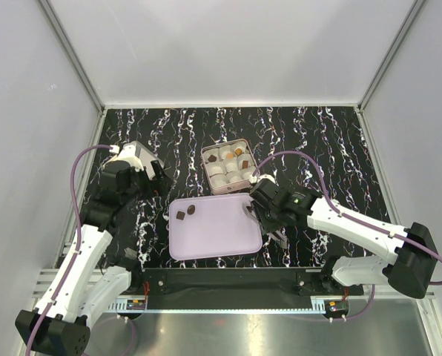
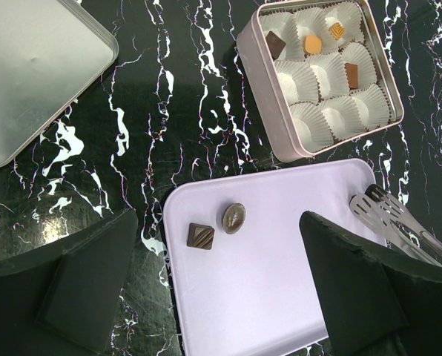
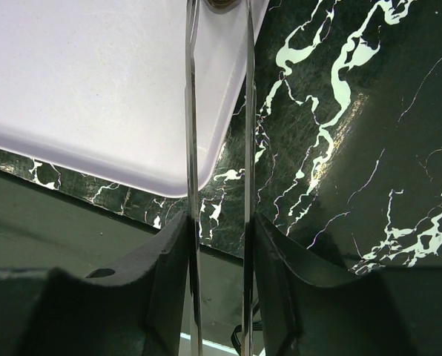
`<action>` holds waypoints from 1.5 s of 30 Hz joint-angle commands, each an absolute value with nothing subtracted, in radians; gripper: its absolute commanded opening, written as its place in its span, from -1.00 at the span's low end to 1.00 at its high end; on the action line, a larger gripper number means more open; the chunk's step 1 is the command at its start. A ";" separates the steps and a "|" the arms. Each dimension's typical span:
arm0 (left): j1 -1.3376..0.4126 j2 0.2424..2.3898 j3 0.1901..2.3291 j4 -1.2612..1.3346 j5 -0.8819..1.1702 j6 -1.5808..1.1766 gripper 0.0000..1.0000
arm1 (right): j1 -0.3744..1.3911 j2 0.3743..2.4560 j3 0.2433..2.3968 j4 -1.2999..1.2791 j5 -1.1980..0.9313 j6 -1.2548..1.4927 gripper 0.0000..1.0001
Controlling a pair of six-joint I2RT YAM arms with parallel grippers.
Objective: Pack the chocolate
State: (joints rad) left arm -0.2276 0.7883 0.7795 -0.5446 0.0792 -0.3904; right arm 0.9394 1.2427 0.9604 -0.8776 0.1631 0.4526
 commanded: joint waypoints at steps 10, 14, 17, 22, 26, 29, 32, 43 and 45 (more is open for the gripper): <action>-0.221 0.788 0.808 -0.509 0.092 -0.393 0.98 | 0.933 1.216 0.992 -0.859 0.167 0.442 -0.23; -0.219 0.787 0.808 -0.508 0.094 -0.393 0.98 | 0.933 1.216 1.005 -0.864 0.170 0.440 -0.23; -0.219 0.790 0.807 -0.508 0.095 -0.391 0.98 | 0.933 1.216 1.011 -0.861 0.172 0.437 -0.24; -0.218 0.792 0.808 -0.506 0.098 -0.391 0.98 | 0.933 1.224 1.022 -0.861 0.173 0.433 -0.24; -0.218 0.793 0.808 -0.508 0.100 -0.391 0.98 | 0.933 1.224 1.028 -0.862 0.173 0.428 -0.24; -0.216 0.793 0.808 -0.506 0.100 -0.391 0.98 | 0.933 1.224 1.032 -0.862 0.175 0.425 -0.24; -0.216 0.795 0.808 -0.506 0.103 -0.391 0.98 | 0.933 1.224 1.040 -0.865 0.173 0.420 -0.24; -0.215 0.796 0.808 -0.503 0.110 -0.391 0.98 | 0.933 1.243 1.074 -0.880 0.169 0.405 -0.21; -0.215 0.798 0.808 -0.505 0.110 -0.391 0.98 | 0.933 1.232 1.077 -0.888 0.167 0.408 -0.14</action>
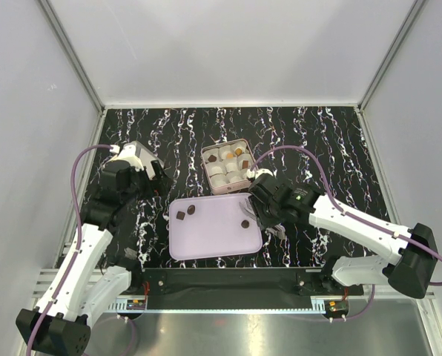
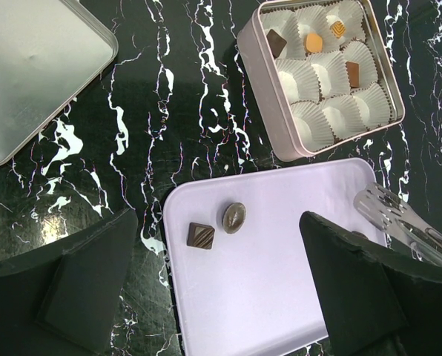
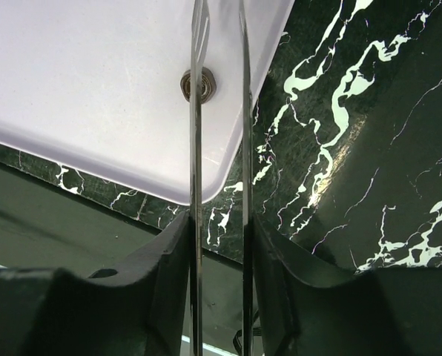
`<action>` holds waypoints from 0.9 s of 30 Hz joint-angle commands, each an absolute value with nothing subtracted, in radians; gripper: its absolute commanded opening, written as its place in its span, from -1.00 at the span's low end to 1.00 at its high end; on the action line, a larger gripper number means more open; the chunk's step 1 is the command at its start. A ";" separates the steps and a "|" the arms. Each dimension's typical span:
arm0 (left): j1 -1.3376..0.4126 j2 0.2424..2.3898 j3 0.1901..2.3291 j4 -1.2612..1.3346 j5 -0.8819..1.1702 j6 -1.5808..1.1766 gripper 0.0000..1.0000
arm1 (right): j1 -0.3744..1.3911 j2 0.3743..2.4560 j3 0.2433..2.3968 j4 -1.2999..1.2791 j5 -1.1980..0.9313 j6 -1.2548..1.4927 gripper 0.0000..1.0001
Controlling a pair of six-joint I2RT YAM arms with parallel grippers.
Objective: Pack the chocolate
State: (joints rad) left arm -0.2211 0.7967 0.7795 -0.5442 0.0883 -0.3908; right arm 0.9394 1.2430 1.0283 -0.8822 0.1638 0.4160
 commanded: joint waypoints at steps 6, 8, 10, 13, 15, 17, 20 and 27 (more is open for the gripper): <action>-0.215 0.798 0.807 -0.503 0.115 -0.391 0.98 | 0.933 1.166 1.060 -0.913 0.124 0.423 -0.04; -0.215 0.799 0.808 -0.502 0.118 -0.393 0.98 | 0.931 1.126 1.039 -0.905 0.112 0.426 -0.03; -0.215 0.798 0.808 -0.502 0.120 -0.393 0.98 | 0.933 1.108 1.020 -0.884 0.091 0.430 -0.02; -0.215 0.795 0.805 -0.503 0.118 -0.394 0.98 | 0.933 1.095 0.991 -0.871 0.071 0.440 -0.03; -0.215 0.795 0.804 -0.505 0.118 -0.394 0.98 | 0.933 1.098 0.976 -0.880 0.084 0.454 -0.03; -0.215 0.793 0.802 -0.503 0.117 -0.394 0.98 | 0.936 1.094 0.965 -0.884 0.092 0.469 -0.03; -0.215 0.795 0.804 -0.503 0.117 -0.394 0.98 | 0.946 1.091 0.959 -0.884 0.094 0.485 -0.02; -0.215 0.795 0.802 -0.500 0.121 -0.394 0.98 | 1.015 1.124 0.948 -0.885 0.104 0.522 0.01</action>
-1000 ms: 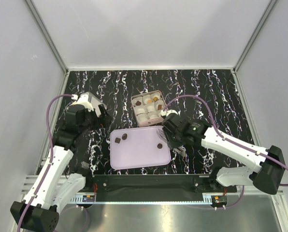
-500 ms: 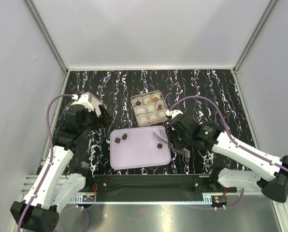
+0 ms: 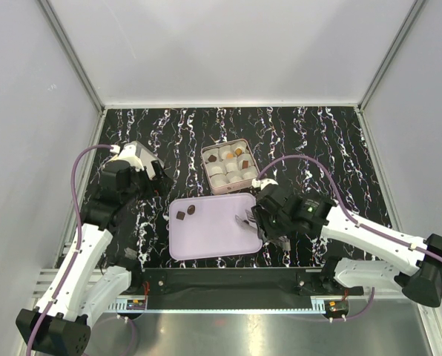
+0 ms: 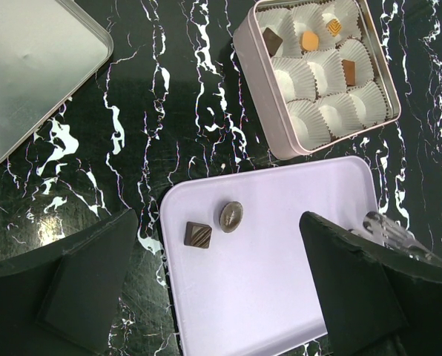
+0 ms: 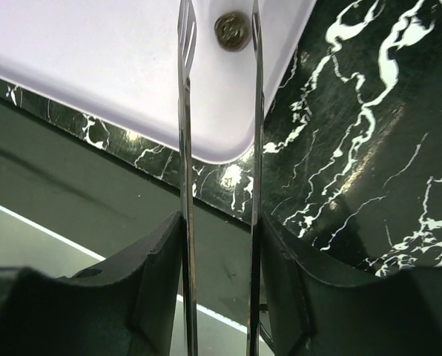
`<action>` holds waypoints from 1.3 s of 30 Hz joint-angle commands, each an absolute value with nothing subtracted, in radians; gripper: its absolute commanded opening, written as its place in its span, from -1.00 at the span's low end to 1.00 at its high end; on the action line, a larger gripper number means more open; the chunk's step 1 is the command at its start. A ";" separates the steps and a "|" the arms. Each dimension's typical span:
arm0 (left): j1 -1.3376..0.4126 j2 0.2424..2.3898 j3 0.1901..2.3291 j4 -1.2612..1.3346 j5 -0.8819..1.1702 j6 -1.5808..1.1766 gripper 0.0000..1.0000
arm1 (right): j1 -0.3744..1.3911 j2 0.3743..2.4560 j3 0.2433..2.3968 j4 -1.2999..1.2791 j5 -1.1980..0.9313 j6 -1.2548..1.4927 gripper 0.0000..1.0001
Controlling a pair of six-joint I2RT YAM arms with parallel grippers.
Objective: Pack the chocolate
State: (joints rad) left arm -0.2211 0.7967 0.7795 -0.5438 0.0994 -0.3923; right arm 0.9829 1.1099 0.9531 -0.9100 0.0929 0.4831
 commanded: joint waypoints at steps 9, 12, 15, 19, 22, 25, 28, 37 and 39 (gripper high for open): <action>-0.215 0.804 0.801 -0.497 0.135 -0.396 0.98 | 1.081 1.155 0.948 -0.937 0.189 0.583 0.00; -0.215 0.804 0.801 -0.495 0.140 -0.397 0.98 | 1.100 1.155 0.948 -0.940 0.195 0.595 -0.02; -0.215 0.804 0.801 -0.494 0.140 -0.397 0.98 | 1.111 1.160 0.946 -0.937 0.198 0.603 -0.05; -0.215 0.799 0.801 -0.497 0.138 -0.397 0.98 | 1.123 1.175 0.953 -0.937 0.207 0.607 -0.08; -0.215 0.798 0.801 -0.499 0.133 -0.397 0.98 | 1.131 1.183 0.956 -0.940 0.213 0.607 -0.10; -0.215 0.798 0.801 -0.499 0.130 -0.396 0.98 | 1.132 1.175 0.956 -0.940 0.216 0.612 -0.12; -0.215 0.799 0.801 -0.499 0.130 -0.396 0.98 | 1.132 1.161 0.957 -0.945 0.224 0.614 -0.14; -0.215 0.799 0.802 -0.500 0.126 -0.396 0.98 | 1.132 1.152 0.976 -0.945 0.245 0.591 -0.17; -0.215 0.799 0.801 -0.500 0.124 -0.396 0.98 | 1.132 1.157 0.991 -0.945 0.250 0.580 -0.17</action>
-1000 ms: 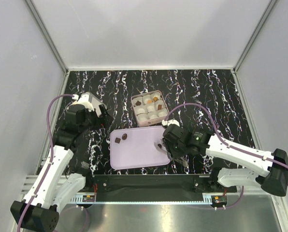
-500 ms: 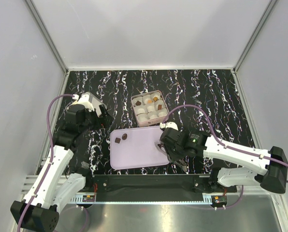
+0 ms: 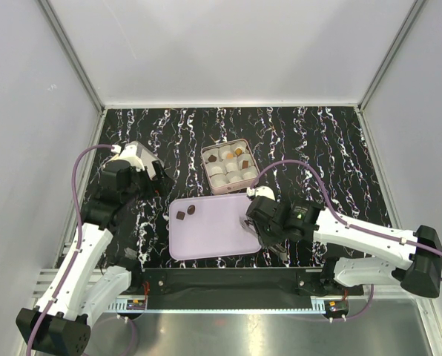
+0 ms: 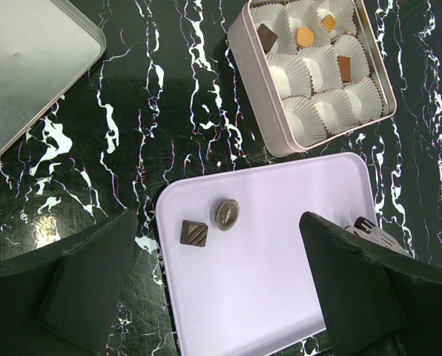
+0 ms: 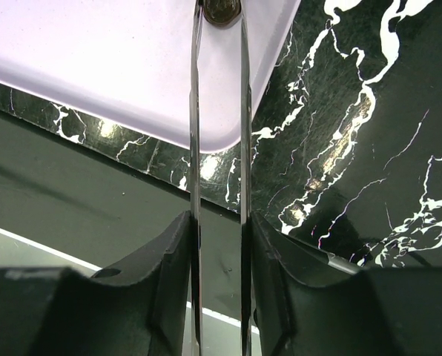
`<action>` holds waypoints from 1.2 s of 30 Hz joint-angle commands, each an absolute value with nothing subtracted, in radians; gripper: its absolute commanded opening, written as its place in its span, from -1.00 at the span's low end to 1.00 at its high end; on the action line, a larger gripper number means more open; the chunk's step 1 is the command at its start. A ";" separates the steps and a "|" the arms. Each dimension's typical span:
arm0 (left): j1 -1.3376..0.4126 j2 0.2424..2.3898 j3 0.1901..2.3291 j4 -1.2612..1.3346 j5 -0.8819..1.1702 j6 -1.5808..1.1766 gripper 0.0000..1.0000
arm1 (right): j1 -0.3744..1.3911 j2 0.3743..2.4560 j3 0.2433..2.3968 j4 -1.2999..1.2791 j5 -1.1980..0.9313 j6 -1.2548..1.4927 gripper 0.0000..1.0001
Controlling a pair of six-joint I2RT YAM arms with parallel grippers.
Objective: Pack the chocolate
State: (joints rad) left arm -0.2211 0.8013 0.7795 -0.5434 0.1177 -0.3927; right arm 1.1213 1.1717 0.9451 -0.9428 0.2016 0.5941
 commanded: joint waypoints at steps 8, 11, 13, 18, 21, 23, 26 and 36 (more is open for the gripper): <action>-0.215 0.796 0.804 -0.502 0.120 -0.396 0.98 | 1.132 1.203 1.045 -0.936 0.256 0.551 -0.19; -0.215 0.795 0.802 -0.502 0.118 -0.396 0.98 | 1.132 1.218 1.060 -0.930 0.255 0.538 -0.20; -0.215 0.796 0.804 -0.503 0.120 -0.394 0.98 | 1.132 1.223 1.071 -0.931 0.255 0.532 -0.21; -0.213 0.795 0.805 -0.502 0.120 -0.394 0.98 | 1.132 1.235 1.074 -0.916 0.262 0.520 -0.21; -0.213 0.795 0.805 -0.502 0.120 -0.394 0.98 | 1.132 1.244 1.072 -0.913 0.261 0.517 -0.22; -0.213 0.795 0.802 -0.503 0.118 -0.394 0.98 | 1.132 1.250 1.069 -0.908 0.262 0.514 -0.21; -0.213 0.795 0.804 -0.503 0.118 -0.394 0.98 | 1.132 1.252 1.060 -0.905 0.265 0.517 -0.19; -0.213 0.798 0.804 -0.500 0.124 -0.396 0.98 | 1.132 1.187 1.087 -0.923 0.319 0.508 -0.04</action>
State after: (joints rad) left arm -0.2211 0.8013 0.7795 -0.5434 0.1173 -0.3927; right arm 1.1236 1.2301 1.0286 -0.9371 0.2550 0.5236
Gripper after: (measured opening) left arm 0.988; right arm 0.481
